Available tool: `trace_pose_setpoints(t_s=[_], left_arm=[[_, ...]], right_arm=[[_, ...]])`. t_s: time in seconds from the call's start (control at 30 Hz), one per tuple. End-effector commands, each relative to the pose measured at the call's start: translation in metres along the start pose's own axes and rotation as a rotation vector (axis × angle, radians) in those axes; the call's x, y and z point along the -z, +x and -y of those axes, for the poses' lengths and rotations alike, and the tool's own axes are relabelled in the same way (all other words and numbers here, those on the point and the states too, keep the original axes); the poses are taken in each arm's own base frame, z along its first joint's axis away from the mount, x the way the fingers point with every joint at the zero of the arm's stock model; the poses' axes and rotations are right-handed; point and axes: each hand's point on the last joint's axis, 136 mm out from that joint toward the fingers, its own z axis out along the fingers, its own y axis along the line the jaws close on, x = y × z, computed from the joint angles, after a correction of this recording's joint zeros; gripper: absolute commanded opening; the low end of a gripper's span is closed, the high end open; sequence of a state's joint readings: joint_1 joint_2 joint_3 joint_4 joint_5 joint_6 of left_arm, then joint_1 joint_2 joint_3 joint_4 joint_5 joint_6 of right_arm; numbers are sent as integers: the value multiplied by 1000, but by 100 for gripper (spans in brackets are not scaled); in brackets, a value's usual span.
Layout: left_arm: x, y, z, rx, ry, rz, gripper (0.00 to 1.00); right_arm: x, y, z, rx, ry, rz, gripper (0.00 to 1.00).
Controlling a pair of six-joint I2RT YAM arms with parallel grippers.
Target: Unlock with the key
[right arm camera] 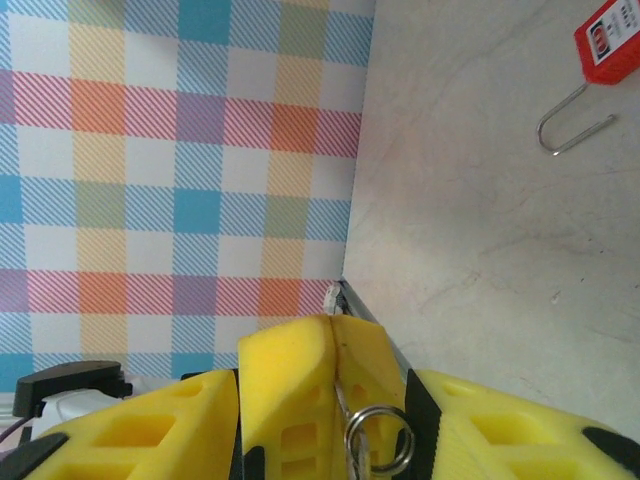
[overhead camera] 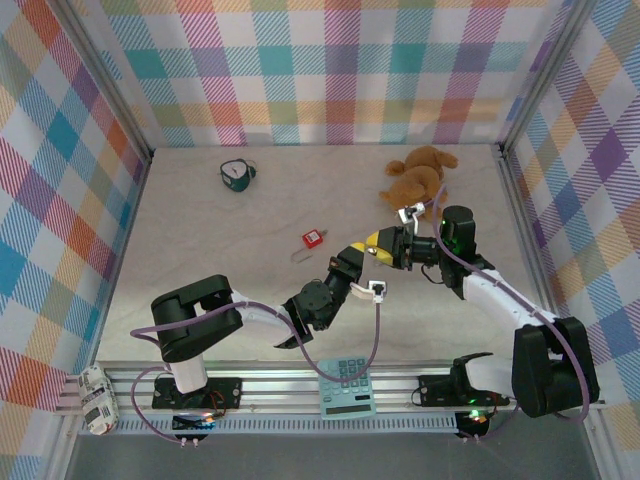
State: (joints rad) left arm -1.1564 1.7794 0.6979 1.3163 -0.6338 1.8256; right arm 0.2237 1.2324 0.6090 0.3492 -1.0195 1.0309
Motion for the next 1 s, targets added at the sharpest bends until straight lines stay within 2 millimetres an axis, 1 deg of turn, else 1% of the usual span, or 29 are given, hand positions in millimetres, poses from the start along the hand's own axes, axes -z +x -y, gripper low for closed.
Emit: trace_pose_setpoints(t_s=[0.0,0.07,0.17,0.3,0.4,0.5,0.53,0.67,0.73,0.87,0.97], left_arm=[[-1,-3,-27,79,-73,0,0],[-1,-2,-25,76,-68,-4,0],[0,2,-22,75,-61,-16,0],[3,10,-24,81,-60,-36,0],[6,13,-23,78,-58,-40,0],[9,14,-19,62,-47,-42,0],[10,15,-18,61,-44,-44,0],[12,15,-15,54,-36,-43,0],[13,13,-14,53,-35,-34,0],[10,11,-15,54,-39,-28,0],[9,9,-18,55,-45,-27,0]], right_arm=[[-2,4,-12,15,-44,-45,49],[-1,5,-13,8,-44,-43,48],[0,6,-19,19,-51,-42,47],[5,6,-20,27,-19,-24,45],[12,0,-14,19,26,24,43],[27,-12,-3,1,68,129,42],[30,-15,-2,11,74,165,43],[35,-18,5,18,139,215,43],[30,-15,6,16,145,188,45],[9,3,5,28,145,87,44],[1,8,6,19,141,64,38]])
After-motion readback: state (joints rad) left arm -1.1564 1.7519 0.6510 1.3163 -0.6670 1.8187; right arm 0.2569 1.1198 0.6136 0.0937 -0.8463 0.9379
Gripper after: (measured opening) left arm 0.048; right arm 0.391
